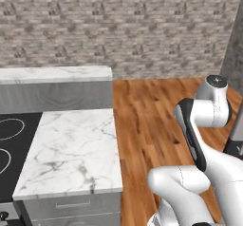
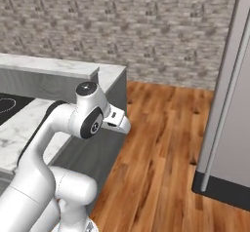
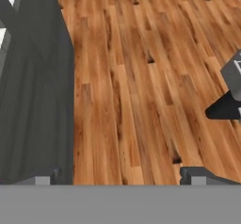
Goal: Take a sugar cube from the saucer and place it inside the coffee. Then, grab milk from the fridge and place it next to the coffee on the counter to sweeten the coffee.
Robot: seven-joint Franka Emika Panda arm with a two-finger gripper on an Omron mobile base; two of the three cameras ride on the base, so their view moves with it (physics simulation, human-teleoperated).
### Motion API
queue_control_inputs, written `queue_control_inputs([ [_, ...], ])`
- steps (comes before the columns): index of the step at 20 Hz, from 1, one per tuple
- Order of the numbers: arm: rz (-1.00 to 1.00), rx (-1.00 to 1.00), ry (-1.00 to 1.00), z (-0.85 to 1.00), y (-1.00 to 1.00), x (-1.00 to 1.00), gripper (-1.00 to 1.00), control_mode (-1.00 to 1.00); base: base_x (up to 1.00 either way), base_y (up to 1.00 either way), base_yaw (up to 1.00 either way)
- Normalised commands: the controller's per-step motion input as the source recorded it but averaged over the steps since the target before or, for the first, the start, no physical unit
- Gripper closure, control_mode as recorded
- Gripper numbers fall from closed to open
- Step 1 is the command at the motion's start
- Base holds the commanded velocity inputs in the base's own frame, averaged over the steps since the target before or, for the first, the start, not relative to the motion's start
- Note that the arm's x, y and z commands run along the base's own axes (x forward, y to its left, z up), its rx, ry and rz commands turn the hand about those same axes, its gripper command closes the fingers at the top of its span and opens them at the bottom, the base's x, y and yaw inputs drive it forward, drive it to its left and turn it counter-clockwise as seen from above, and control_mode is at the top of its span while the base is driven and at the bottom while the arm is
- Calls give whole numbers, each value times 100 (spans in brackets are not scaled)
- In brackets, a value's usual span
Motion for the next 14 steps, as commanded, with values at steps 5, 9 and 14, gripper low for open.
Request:
queue_control_inputs([
  [5,0,0,0,0,0,0,-100,100,53,-54,0],
  [9,0,0,0,0,0,0,-100,100,30,-80,0],
  [14,0,0,0,0,0,0,-100,100,19,-54,0],
])
